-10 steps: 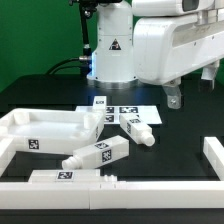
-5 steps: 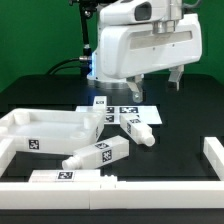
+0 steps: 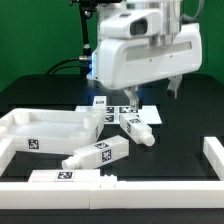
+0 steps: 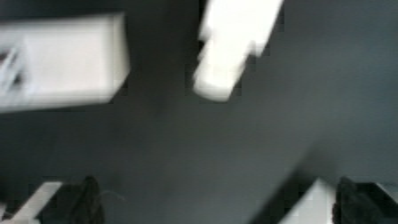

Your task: Assemble desk

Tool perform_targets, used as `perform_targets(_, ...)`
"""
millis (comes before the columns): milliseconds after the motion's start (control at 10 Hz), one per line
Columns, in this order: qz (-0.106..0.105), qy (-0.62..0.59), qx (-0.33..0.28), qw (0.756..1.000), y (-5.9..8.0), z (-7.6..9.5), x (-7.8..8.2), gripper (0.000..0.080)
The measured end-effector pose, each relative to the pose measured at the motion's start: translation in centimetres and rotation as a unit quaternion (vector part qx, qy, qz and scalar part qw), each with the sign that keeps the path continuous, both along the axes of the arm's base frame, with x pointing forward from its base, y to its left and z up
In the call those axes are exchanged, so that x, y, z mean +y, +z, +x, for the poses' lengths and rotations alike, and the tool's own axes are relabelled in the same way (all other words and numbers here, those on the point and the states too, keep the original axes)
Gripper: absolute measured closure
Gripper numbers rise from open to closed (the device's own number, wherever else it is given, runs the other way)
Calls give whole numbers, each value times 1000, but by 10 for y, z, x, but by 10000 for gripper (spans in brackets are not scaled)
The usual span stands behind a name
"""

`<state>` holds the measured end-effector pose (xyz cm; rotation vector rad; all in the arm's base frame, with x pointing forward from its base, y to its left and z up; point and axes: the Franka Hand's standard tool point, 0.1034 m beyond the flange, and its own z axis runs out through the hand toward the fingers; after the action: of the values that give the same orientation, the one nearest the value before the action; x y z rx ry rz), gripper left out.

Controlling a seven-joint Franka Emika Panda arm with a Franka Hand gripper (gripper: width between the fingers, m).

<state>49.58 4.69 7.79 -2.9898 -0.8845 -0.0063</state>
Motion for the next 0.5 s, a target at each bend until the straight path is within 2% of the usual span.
perform_targets(200, 3, 7, -17, 1000, -21, -20, -3, 150)
perform_targets(500, 3, 8, -11, 1000, -19, -18, -2, 150)
